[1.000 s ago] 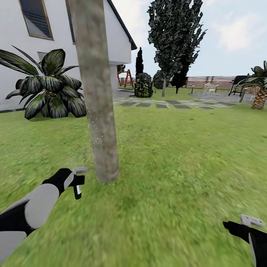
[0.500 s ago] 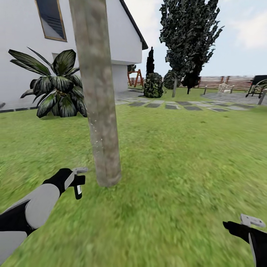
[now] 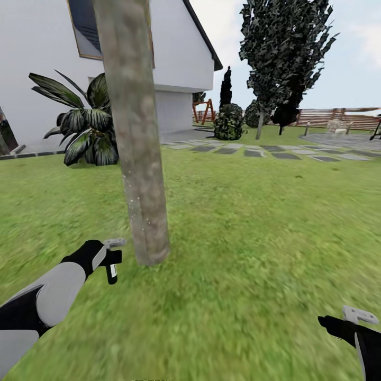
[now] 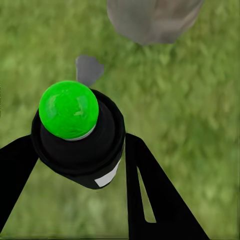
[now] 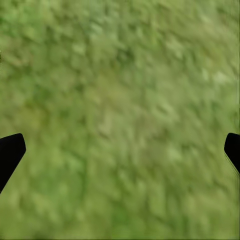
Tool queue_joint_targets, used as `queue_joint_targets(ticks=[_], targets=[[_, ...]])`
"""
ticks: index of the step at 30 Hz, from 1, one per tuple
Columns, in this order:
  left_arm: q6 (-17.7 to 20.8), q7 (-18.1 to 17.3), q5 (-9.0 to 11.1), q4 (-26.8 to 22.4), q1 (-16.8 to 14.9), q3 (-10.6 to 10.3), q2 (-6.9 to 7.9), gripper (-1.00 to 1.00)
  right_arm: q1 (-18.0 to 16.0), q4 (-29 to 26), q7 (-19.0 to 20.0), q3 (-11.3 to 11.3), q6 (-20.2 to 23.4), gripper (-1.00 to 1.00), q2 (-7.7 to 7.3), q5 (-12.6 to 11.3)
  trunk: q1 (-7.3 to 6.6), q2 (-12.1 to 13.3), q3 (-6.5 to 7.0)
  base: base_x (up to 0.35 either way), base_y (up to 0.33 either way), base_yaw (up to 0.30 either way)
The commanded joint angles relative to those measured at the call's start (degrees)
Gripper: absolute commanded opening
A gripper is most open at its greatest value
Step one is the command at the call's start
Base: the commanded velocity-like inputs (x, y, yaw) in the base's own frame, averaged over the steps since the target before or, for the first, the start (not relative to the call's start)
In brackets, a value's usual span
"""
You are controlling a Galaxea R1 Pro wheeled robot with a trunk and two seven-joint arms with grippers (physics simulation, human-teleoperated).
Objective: In the garden, pick up the pesticide atomizer on the floor and spray pesticide onto both trees until each tree trunk is fully covered.
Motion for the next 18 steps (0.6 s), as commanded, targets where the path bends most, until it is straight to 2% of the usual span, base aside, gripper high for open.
queue_joint_targets(ticks=[1, 10, 13, 15, 16, 18], targets=[[0.3, -0.3, -0.6, -0.1, 0.0, 0.4, -0.04, -1.00, 0.0, -0.1, 0.5, -0.2, 0.1, 1.00, 0.02, 0.6, -0.01, 0.0, -0.06, 0.000, -0.306, 0.252], [0.3, -0.3, -0.7, -0.4, 0.0, 0.4, 0.02, -1.00, 0.0, -0.1, 0.6, -0.2, 0.1, 1.00, 0.02, 0.6, -0.01, 0.0, -0.06, 0.028, -0.294, 0.252], [0.6, -0.2, -0.8, -0.8, -0.1, 0.1, 0.01, -1.00, 0.0, -0.1, 0.6, -0.2, 0.1, 1.00, 0.02, 0.6, -0.01, 0.0, -0.06, 0.043, -0.067, 0.116], [1.3, -0.2, -0.9, -3.5, -0.1, 0.0, -0.53, -1.00, 0.0, -0.1, 0.6, -0.2, 0.1, 1.00, 0.02, 0.6, -0.01, 0.0, -0.06, 0.007, -0.011, 0.020], [3.7, -0.1, -1.0, -7.1, -0.1, -0.1, -0.93, -1.00, 0.0, -0.1, 0.6, -0.2, 0.1, 1.00, -0.01, 0.6, -0.01, 0.0, -0.06, 0.002, -0.003, 0.006], [8.6, -0.1, -1.0, -11.0, -0.2, -0.1, -1.16, -1.00, 0.0, -0.1, 0.6, -0.2, 0.1, 1.00, -0.05, 0.6, -0.01, 0.0, -0.06, 0.001, -0.002, 0.003]])
